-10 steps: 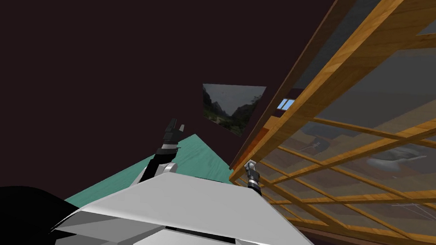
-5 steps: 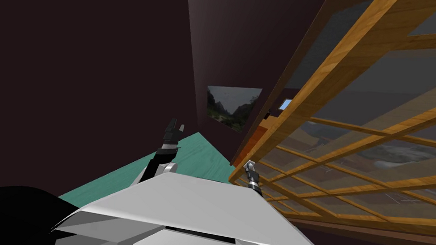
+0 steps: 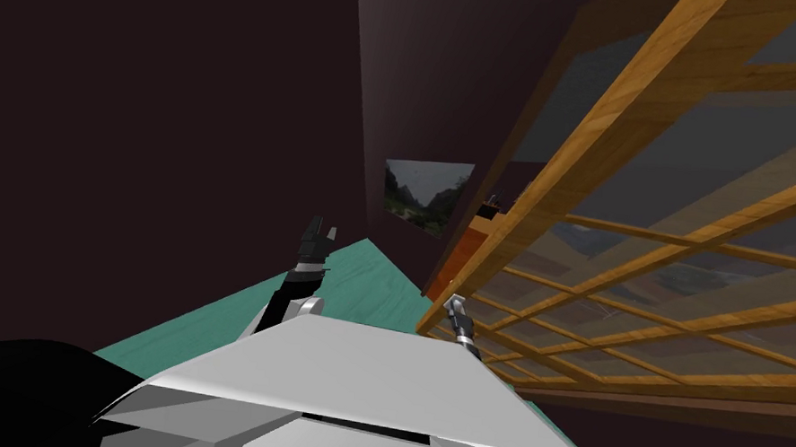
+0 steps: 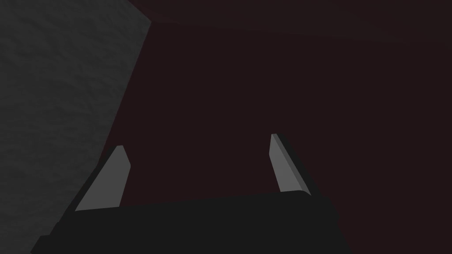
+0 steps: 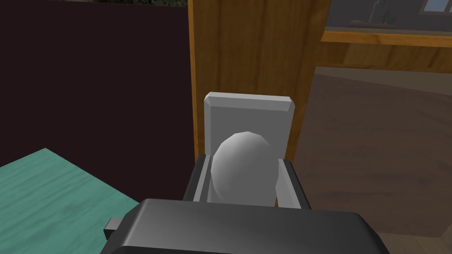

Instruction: Pull the door open

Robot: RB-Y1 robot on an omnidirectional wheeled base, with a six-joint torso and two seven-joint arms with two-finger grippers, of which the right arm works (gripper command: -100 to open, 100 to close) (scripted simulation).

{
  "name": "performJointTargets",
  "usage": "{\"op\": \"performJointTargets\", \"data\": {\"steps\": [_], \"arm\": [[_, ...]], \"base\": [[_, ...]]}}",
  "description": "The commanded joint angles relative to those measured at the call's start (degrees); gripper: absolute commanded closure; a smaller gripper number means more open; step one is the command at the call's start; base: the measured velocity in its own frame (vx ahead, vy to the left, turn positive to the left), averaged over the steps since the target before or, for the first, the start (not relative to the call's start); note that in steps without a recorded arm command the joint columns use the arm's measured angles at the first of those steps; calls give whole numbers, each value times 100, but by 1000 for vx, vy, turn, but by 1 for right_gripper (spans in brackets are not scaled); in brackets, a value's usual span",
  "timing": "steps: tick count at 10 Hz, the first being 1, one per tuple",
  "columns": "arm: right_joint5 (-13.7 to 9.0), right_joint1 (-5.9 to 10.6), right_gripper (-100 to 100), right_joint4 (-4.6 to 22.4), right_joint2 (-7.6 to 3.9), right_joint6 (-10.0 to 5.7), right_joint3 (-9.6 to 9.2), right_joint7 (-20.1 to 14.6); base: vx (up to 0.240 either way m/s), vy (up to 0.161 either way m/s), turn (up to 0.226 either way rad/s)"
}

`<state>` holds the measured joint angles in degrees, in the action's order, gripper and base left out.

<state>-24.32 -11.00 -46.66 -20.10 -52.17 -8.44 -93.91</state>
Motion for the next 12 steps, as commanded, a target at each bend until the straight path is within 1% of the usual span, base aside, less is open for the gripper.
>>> {"op": "performJointTargets", "data": {"steps": [1, 2, 3, 5, 6, 7, 8, 9, 10, 12], "arm": [[61, -41, 100, 19, -86, -149, -102, -127], [96, -85, 100, 7, -143, -212, -163, -199], [146, -151, 100, -12, -226, -304, -252, -305], [214, -239, 100, -37, -337, -428, -372, -445], [235, -266, 100, -44, -372, -466, -409, -489], [214, -281, 100, -50, -342, -381, -377, -434], [271, -352, 100, -2, -404, -514, -459, -535], [285, -365, 100, 7, -421, -552, -476, -559], [329, -411, 100, 38, -481, -678, -533, -637], [394, -476, 100, 83, -566, -860, -615, -751]], "base": [[-226, -57, 109], [-247, -25, 106], [-259, -24, 147], [-239, 9, 89], [-197, -18, 52], [-88, -20, 14], [-152, -28, 131], [-204, -71, 125], [-209, -70, 139], [-231, -60, 147]]}}
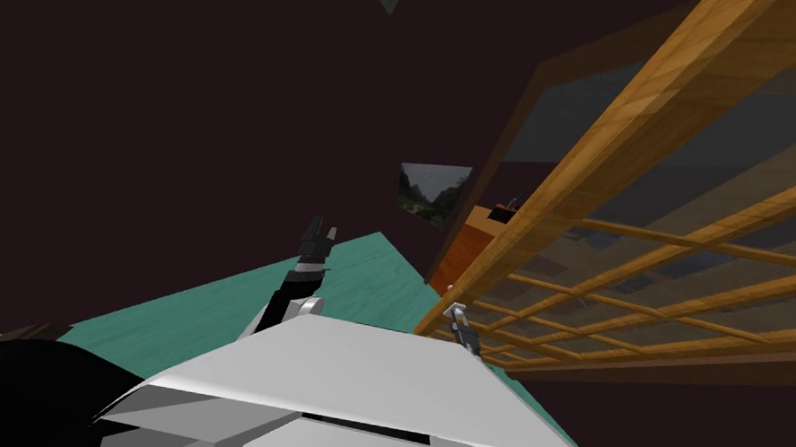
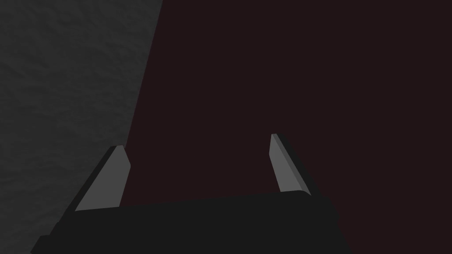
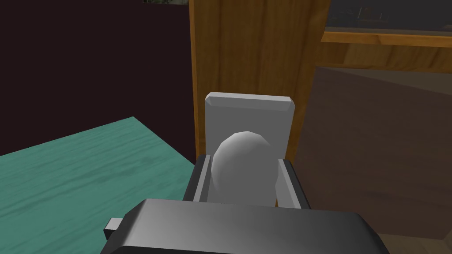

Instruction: Pull the door open

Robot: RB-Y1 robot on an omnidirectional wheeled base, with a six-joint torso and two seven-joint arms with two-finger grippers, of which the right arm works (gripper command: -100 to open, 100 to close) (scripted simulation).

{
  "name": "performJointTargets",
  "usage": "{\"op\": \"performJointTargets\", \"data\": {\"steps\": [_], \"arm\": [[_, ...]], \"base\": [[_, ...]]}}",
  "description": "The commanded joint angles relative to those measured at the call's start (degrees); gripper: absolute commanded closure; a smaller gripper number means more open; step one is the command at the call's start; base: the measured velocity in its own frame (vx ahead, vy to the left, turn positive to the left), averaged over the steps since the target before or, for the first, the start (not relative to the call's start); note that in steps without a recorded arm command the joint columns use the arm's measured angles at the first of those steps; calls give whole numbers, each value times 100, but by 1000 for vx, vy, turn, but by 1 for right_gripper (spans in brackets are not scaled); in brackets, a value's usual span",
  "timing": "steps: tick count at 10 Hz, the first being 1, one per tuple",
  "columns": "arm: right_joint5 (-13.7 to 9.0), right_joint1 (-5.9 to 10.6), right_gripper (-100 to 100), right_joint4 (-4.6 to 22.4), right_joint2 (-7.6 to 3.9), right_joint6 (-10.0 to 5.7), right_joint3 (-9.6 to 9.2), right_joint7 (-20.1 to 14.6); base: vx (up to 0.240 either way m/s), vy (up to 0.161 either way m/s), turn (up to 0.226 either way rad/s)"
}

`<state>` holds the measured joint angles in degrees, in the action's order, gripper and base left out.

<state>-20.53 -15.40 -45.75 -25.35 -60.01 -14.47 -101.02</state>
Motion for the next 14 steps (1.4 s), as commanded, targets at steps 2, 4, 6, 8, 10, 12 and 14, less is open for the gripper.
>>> {"op": "performJointTargets", "data": {"steps": [2, 4, 6, 8, 10, 12, 14], "arm": [[73, -97, 100, 33, -120, -243, -86, -144], [90, -119, 100, 53, -133, -241, -114, -162], [137, -133, 100, 154, -180, -385, -185, -248], [168, -132, 100, 229, -226, -506, -229, -313], [201, -130, 100, 309, -274, -636, -276, -382], [232, -128, 100, 382, -318, -754, -319, -445], [257, -126, 100, 444, -356, -855, -355, -498]], "base": [[-216, -29, 114], [-163, -36, 78], [-185, -36, 160], [-198, -54, 122], [-215, -66, 151], [-204, -58, 118], [-195, -33, 115]]}}
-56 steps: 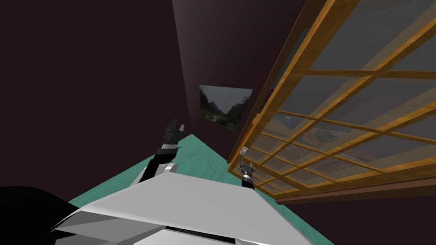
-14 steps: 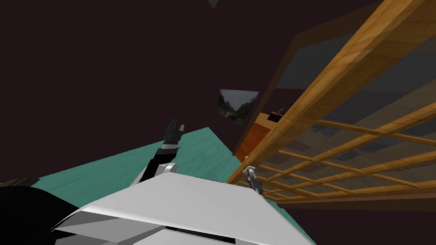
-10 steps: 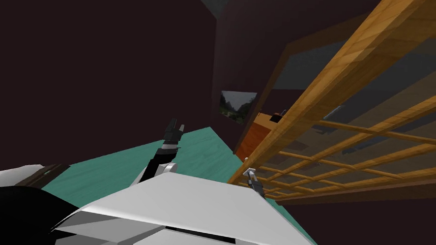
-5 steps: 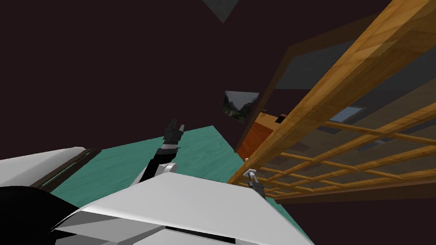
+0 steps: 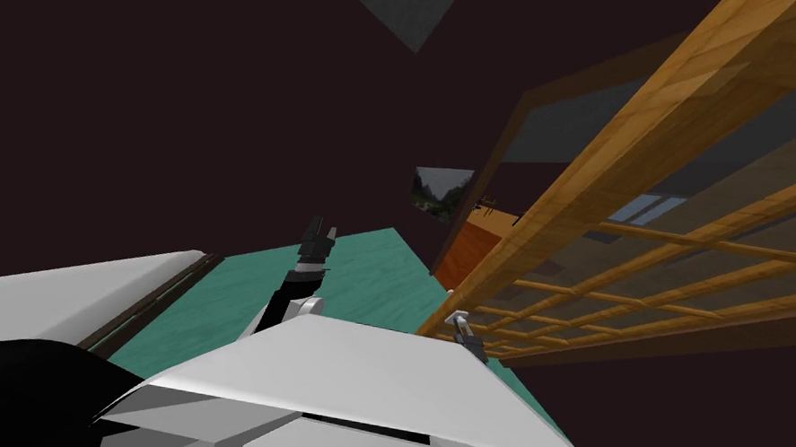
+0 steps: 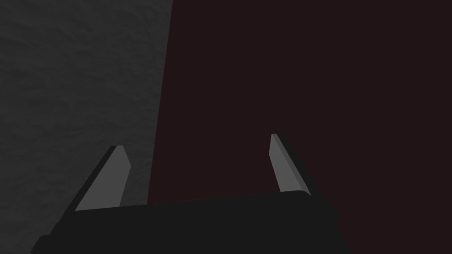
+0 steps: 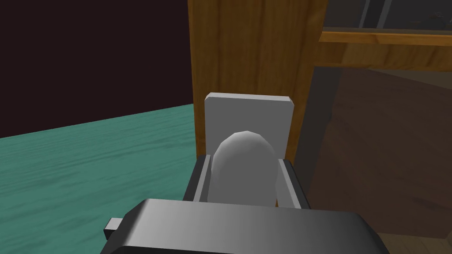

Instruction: Pull the door open

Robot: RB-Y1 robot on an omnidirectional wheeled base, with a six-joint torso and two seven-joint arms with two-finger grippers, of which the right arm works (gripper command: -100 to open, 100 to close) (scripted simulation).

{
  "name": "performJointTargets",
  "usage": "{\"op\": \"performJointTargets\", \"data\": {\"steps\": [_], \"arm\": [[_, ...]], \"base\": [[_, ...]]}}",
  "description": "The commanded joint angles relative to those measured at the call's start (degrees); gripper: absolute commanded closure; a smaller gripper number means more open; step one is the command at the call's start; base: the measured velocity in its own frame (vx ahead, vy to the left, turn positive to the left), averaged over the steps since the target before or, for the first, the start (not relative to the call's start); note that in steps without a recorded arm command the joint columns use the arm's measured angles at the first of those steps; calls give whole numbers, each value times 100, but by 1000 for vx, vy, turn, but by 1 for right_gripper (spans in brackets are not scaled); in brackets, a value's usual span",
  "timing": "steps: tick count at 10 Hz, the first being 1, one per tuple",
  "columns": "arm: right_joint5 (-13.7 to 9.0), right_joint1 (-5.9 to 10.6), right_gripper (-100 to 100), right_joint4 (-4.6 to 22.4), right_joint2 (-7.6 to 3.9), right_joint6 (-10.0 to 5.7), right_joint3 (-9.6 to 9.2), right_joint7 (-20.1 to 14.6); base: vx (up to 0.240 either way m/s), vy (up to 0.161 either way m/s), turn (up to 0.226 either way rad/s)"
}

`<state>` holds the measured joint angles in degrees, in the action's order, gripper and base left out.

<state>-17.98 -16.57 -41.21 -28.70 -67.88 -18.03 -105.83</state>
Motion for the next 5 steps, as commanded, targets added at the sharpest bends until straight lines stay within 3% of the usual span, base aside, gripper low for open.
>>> {"op": "performJointTargets", "data": {"steps": [1, 5], "arm": [[0, 0, 100, 0, 0, 0, 0, 0], [71, 61, 100, 234, -48, -224, -71, -122]], "base": [[-89, -25, 31], [-164, -38, 121]]}}
